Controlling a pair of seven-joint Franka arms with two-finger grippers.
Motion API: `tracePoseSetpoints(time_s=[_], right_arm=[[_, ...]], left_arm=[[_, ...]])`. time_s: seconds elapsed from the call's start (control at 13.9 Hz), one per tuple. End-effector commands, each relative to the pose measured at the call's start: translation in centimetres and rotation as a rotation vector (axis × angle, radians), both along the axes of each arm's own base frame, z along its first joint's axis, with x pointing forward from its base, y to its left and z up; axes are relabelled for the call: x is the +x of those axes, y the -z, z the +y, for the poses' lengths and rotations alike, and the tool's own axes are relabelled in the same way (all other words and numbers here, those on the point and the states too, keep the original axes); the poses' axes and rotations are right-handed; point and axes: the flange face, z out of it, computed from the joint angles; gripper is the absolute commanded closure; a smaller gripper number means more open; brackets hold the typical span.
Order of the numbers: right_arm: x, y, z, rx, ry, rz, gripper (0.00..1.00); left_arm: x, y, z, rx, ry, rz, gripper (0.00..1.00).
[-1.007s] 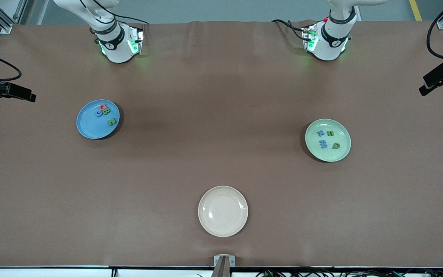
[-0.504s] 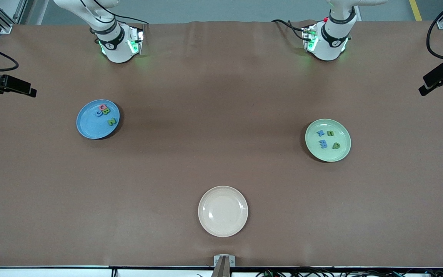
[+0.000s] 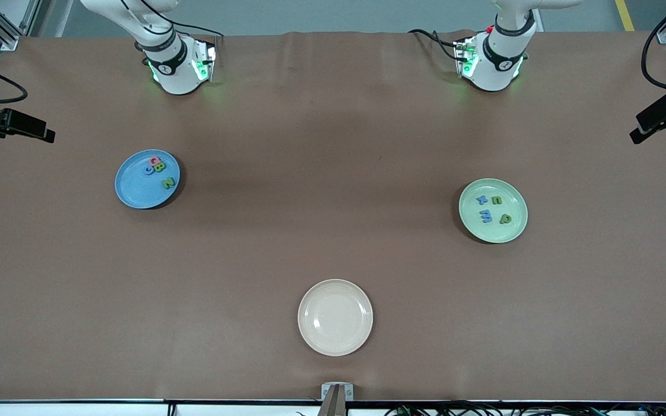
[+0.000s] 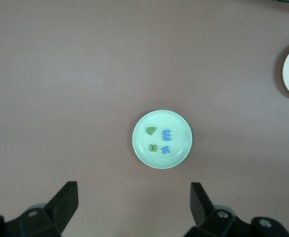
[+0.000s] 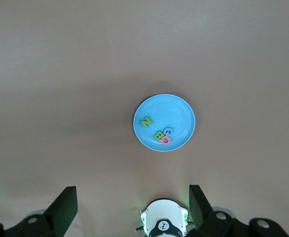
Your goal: Sort uppercase to blue plate, lowercase to green plate
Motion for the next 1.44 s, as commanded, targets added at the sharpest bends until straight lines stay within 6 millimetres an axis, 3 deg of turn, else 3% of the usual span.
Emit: tracePoseSetpoints(time_s=[0.0, 0.22, 1.37], right_arm=[[-2.0, -0.4, -0.2, -0.001, 0.0, -0.03, 0.0], [-3.9, -0.1, -0.1, -0.003, -0.001, -0.091, 0.0], [-3.9, -0.5, -0.5, -0.047, -0.002, -0.119, 0.0]], left_arm=[[-0.1, -0.1, 0.3, 0.009, 0.009, -0.01, 0.0], [-0.1, -0.2, 0.3, 0.009, 0.009, -0.012, 0.0], [-0.1, -0.2, 0.4, 0.009, 0.008, -0.012, 0.0]])
